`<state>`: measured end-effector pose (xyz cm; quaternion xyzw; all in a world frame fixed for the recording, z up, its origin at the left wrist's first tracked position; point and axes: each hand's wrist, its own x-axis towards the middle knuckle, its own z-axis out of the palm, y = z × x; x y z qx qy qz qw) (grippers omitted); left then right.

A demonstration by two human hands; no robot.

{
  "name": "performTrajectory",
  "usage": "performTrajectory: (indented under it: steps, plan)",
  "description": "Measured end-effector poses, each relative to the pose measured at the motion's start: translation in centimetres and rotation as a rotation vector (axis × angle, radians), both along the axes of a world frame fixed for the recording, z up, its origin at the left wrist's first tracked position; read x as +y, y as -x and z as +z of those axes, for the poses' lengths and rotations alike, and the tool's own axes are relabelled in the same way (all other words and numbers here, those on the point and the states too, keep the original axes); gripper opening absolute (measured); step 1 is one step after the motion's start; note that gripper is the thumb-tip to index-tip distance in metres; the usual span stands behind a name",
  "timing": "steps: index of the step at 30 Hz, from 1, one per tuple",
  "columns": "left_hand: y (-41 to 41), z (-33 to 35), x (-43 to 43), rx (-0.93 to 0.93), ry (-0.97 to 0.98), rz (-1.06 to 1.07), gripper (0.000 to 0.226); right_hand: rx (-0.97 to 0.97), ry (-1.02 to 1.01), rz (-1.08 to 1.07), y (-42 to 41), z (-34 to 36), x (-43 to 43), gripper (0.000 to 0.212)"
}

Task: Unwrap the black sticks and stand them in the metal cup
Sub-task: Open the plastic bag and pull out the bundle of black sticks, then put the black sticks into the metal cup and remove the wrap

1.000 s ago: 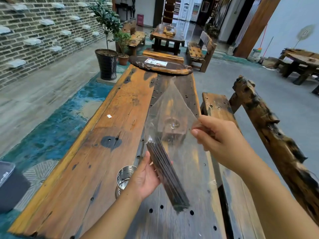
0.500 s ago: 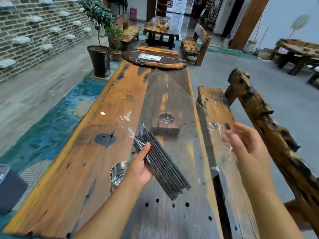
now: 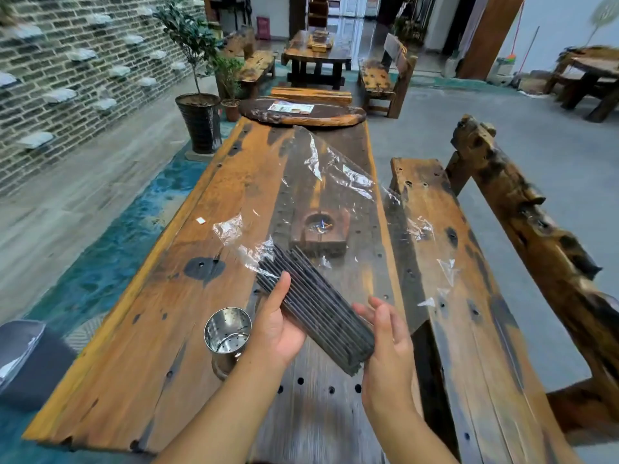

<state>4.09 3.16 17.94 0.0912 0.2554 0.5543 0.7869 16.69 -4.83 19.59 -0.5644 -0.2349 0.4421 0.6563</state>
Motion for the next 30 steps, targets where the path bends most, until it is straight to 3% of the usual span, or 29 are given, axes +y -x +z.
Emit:
performTrajectory:
  steps: [3,6,9,12,14,16,18,20,24,30]
  plan:
    - [-0.6,0.0,-0.7,-0.017,-0.028,-0.007,0.028,0.035,0.028,-0.070,-0.3,-0.6,-0.1,0.021]
    - [-1.2,-0.4,-1.3,-0.020,-0.038,-0.016,0.038,0.024,0.084,-0.062,-0.7,-1.4,0.0,0.021]
    - [-1.5,-0.4,-1.9,0.011,-0.060,-0.032,0.054,-0.099,0.085,-0.051,-2.0,-1.5,0.5,0.025]
    - [-0.4,-0.4,-2.2,0.038,-0.019,0.035,0.046,-0.256,0.009,-0.017,-3.9,-1.1,1.2,0.027]
    - [1.2,-0.2,-2.1,0.142,0.018,0.115,0.045,-0.320,-0.032,0.027,-4.9,-0.9,1.6,0.029]
    - [3.4,-0.3,-1.4,0.285,0.116,0.220,0.030,-0.366,-0.049,0.058,-5.6,-1.1,2.1,0.030]
    - [5.8,-0.2,-0.7,0.497,0.270,0.332,0.015,-0.406,-0.056,0.072,-5.9,-1.5,2.6,0.029]
    - [8.1,0.1,-0.2,0.725,0.314,0.445,0.014,-0.436,-0.062,0.084,-5.9,-2.0,3.0,0.026]
    - [11.7,1.0,1.5,1.093,0.012,0.503,0.017,-0.509,-0.065,0.125,-4.4,-2.3,3.5,0.025]
    - [15.3,0.7,5.4,1.007,-0.253,0.129,0.045,-0.568,-0.020,0.146,-1.2,-2.4,3.5,0.023]
